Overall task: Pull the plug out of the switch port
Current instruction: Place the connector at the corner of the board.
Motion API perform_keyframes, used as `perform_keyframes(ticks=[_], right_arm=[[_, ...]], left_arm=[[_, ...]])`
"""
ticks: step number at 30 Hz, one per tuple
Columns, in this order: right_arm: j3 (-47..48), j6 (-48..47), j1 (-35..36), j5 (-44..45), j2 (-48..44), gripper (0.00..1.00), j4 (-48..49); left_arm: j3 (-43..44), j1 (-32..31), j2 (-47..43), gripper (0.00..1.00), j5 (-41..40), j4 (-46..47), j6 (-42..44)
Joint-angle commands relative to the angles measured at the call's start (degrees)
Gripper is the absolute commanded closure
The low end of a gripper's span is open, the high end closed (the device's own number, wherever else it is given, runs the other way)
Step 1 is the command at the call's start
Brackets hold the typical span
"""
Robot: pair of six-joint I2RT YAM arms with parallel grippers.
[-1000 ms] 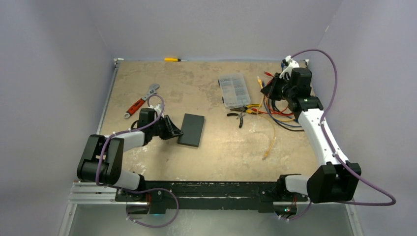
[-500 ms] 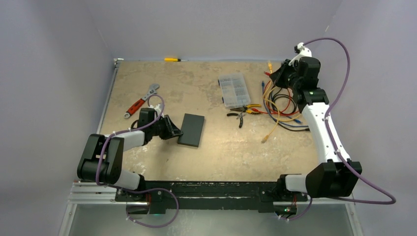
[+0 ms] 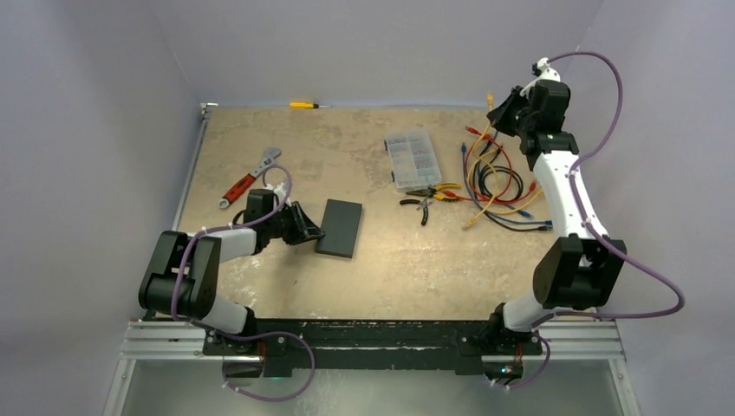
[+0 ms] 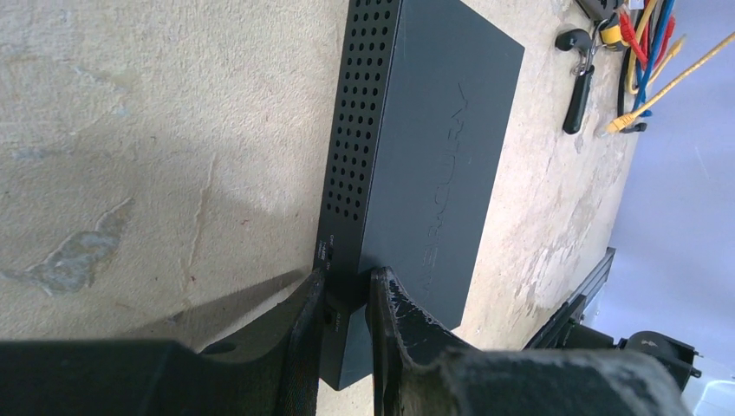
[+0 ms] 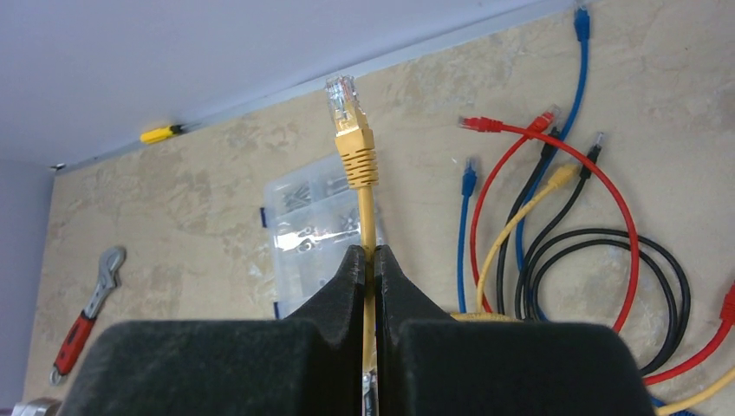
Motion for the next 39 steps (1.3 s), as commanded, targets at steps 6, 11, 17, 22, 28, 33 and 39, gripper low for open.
perform_keyframes(ticks=[6,11,17,22,28,33,39], right_arm=[[5.15,2.56,-3.96,-4.07,8.61,1.00,5.11],[8.47,2.51,-5.55,-5.12,15.44,1.00,5.31],[10.87,2.71,-6.57,-8.61,21.12,0.83,4.90],[12.27,2.53,-6.62,-8.79,21.98,0.63,3.91],[11.21,2.46,-6.62,-8.98,18.91,0.26,4.91],[8.60,2.98,-6.62,-10.54,16.03,0.06,7.28],[5.40,2.88,-6.17,-16.10,14.40,0.02,8.18]], left_arm=[[-1.66,-0.67,4.36,0.92,-7.11,-5.65,1.92],[-1.70,-0.68,4.53,0.92,-7.10,-5.54,1.89],[-1.75,-0.68,4.40,0.92,-7.01,-5.54,1.89],[-1.69,-0.67,3.06,0.91,-6.88,-5.71,1.89],[-1.77,-0.67,1.09,0.89,-6.70,-5.22,1.51],[-2.13,-0.67,-1.51,0.85,-6.00,-4.09,0.97],[-2.30,-0.67,-7.41,0.75,-5.56,-2.13,-1.02]])
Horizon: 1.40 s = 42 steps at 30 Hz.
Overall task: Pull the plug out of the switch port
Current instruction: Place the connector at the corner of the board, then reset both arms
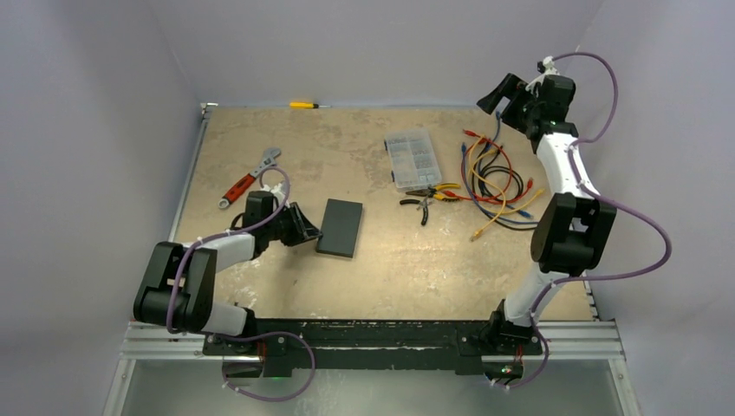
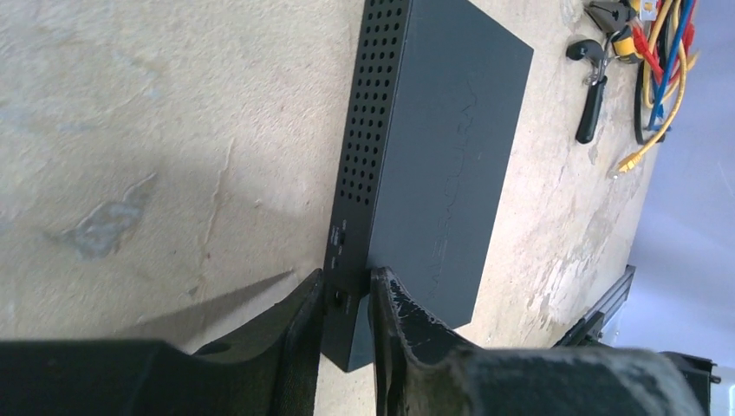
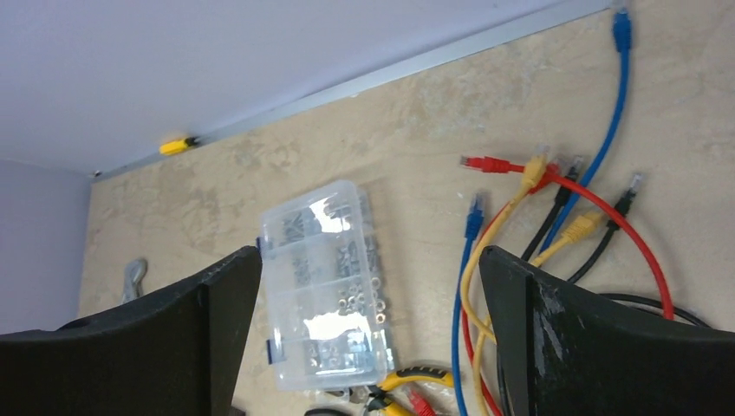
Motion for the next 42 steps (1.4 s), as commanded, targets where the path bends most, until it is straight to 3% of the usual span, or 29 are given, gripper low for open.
perform_keyframes(ticks=[1,11,16,20,32,37,42], right_arm=[[-4.19,0.03,0.67,-5.82,-3.35,0.01,3.32],[-16.56,-2.32,8.07,-6.62,-9.71,0.02,5.71],[-25.69,-3.85,13.84,-5.31,-14.19,0.01,8.26],[-33.75,-4.25,14.35,-3.82,-18.86,0.01,10.83],[-47.46,-5.19,14.39,8.57,-35.73,0.01,18.14],[-50.66,-4.69,14.35,16.83,-42.95,0.01,21.12],[-57.36,-4.60,14.36,22.75,-48.99,0.01,30.52]], left_arm=[[-1.09,0.11,-5.21,0.72,-3.27,-1.51,-1.12],[-0.31,0.94,-15.46,0.38,-5.70,1.04,-4.75],[-0.10,1.73,-20.32,0.19,-7.29,0.81,-5.44],[-0.43,2.32,-23.28,0.04,-7.44,1.54,-5.72],[-0.82,3.45,-29.95,0.03,-8.98,4.75,-4.60],[0.89,3.45,-35.32,0.01,-22.34,-1.56,-0.65],[-2.23,3.45,-39.76,0.01,-37.89,1.64,2.08]])
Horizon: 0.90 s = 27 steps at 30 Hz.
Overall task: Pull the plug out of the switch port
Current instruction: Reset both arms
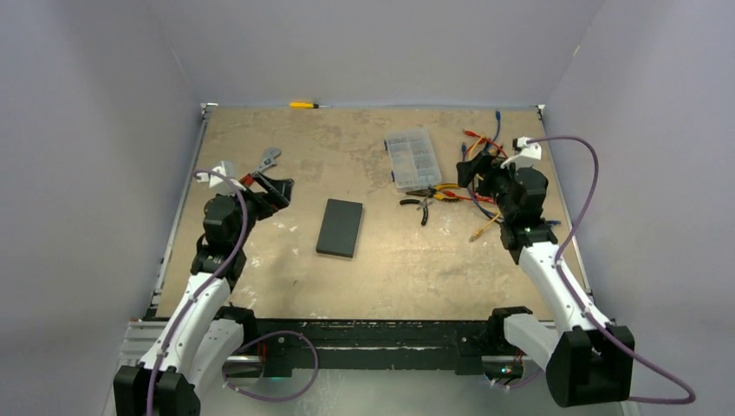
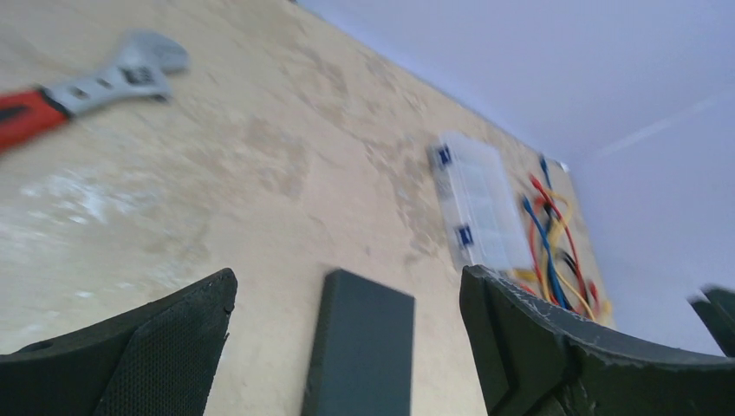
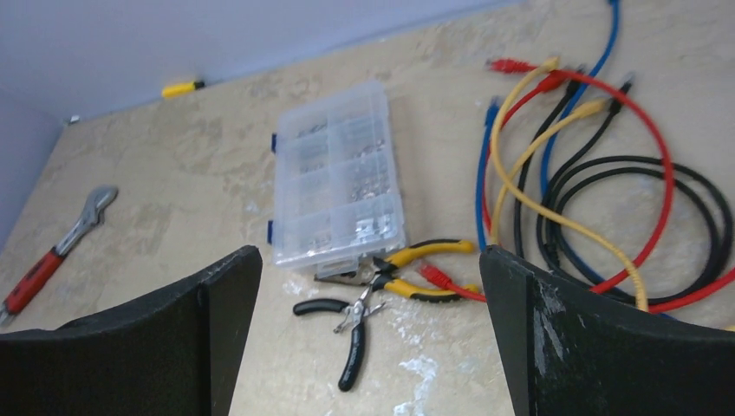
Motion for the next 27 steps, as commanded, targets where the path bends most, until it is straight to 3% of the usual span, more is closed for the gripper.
perform_keyframes(ticks=[1,3,6,12,17,21,27], right_arm=[[-6.51,-2.43,-0.01,9.16,-4.83,0.01,14.02],[-9.76,-2.86,-0.05,10.51,-6.16,0.01,18.62],[-13.62,-2.99,-0.05,12.71,-6.25,0.01,24.55],[-15.06,-2.51,-0.01,18.93,-3.17,0.01,26.63],[-18.03,-9.29,-0.01,22.94,-1.83,0.01,33.22],[-22.29,-12.62,-0.01,21.48,-0.81,0.01,40.72],[-27.79,-16.33,-0.10,21.58,4.53,0.02,55.78]], left_arm=[[-1.80,0.42,-3.71,0.01,-19.14,2.54,3.75],[-3.06,0.42,-4.15,0.01,-26.78,3.22,3.86],[-5.25,0.42,-2.49,0.01,-32.01,6.60,4.87],[-6.52,0.42,2.84,0.02,-37.89,11.68,12.91],[-10.67,0.42,3.63,0.02,-43.38,18.46,18.79],[-19.26,0.41,6.92,0.01,-42.04,35.85,26.56],[-21.73,0.41,24.62,0.01,-36.99,54.69,34.95]])
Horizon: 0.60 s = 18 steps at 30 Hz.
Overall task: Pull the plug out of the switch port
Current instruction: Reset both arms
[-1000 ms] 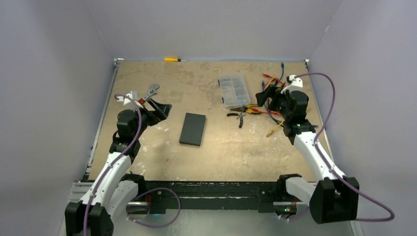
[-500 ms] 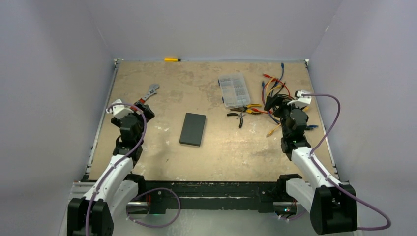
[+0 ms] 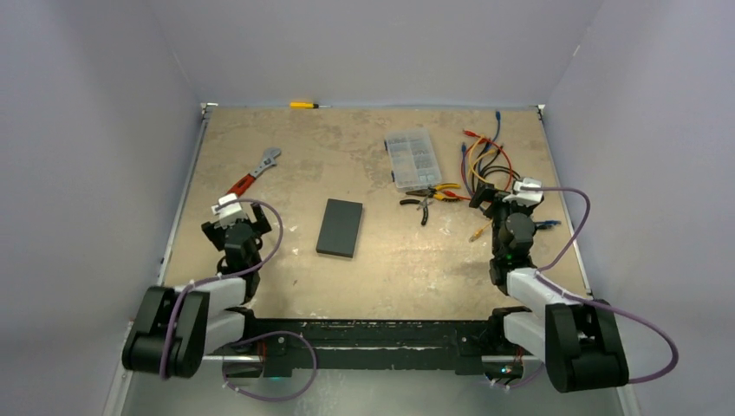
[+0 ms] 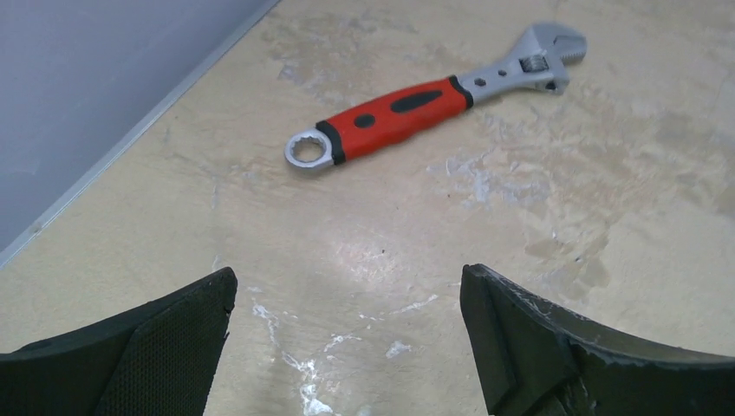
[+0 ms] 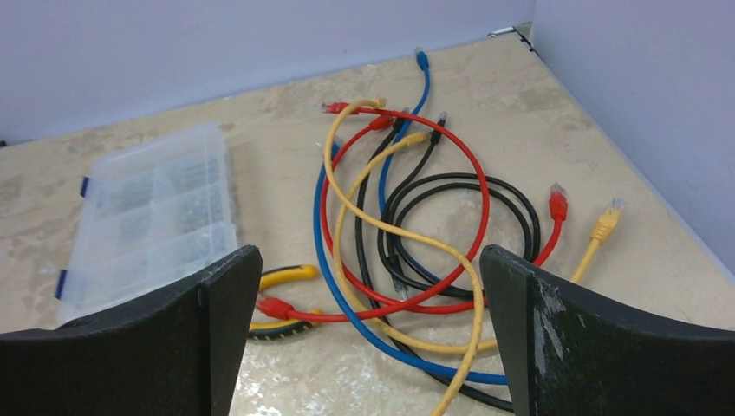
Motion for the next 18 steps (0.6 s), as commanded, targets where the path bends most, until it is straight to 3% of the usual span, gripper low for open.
perform_keyframes(ticks=[1,3,13,16,18], right_arm=[[-2.83,-5.08,-0.12,3.17,4.47,0.02,17.03],[-4.11,-5.16,-0.24,5.76,7.06,0.01,21.96],[-4.80,-5.57,-1.37,1.13,22.13,0.02,41.29],[-5.64,-6.31,-1.39,1.68,29.46,0.01,50.78],[-5.08,-6.61,-1.46,-0.62,28.36,0.01,47.07]], left_arm=[[-0.77,0.31,10.36,0.01,3.49,22.45,9.12],[-1.46,0.37,12.14,0.01,6.58,26.81,10.59],[0.25,0.31,26.93,0.01,12.42,41.45,11.30],[1.57,0.31,28.82,0.01,13.92,40.41,11.81],[3.26,0.26,30.40,0.01,15.01,38.22,12.03]])
